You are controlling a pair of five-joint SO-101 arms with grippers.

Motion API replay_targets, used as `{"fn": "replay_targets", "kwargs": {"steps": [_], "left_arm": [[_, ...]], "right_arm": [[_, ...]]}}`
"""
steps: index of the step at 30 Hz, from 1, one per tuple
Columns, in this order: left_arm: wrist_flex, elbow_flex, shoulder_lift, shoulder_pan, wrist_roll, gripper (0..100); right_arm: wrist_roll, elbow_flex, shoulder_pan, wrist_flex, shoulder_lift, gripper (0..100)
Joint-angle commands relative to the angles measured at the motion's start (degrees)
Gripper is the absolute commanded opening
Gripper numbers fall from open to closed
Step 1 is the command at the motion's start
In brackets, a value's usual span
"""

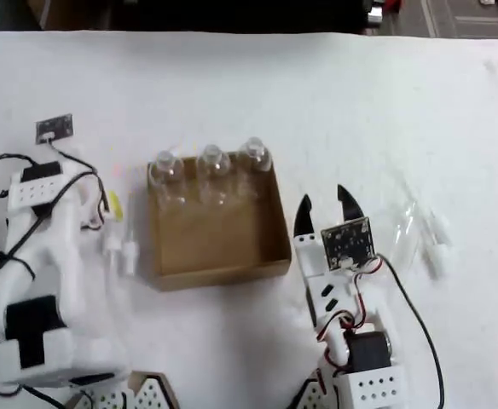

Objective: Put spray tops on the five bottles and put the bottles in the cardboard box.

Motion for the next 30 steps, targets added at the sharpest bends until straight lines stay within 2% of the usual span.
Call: {"fn": "replay_targets", "kwargs": {"steps": [1,9,14,19,23,30], "left_arm": [[-4.8,-3.3,4.1,0.7,0.6,20],[-5.7,-5.0,10.0,0.8,0.5,19],[-5.4,-7.7,13.4,1.5,0.5,6],[-2.8,-10.5,15.5,2.2,0.5,2],[6.4,-16.4,15.1,2.2,0.5,2],[34.5,-44.3,15.3,2.1,0.5,2]], "right_arm": [[0.7,0.4,0.0,-1.5,-0.5,16.6],[0.7,0.4,0.0,-1.5,-0.5,16.6],[0.7,0.4,0.0,-1.5,-0.5,16.6],[0.7,0.4,0.1,-1.5,-0.5,16.6],[0.7,0.4,0.1,-1.5,-0.5,16.6],[0.7,0.4,0.1,-1.5,-0.5,16.6]]}}
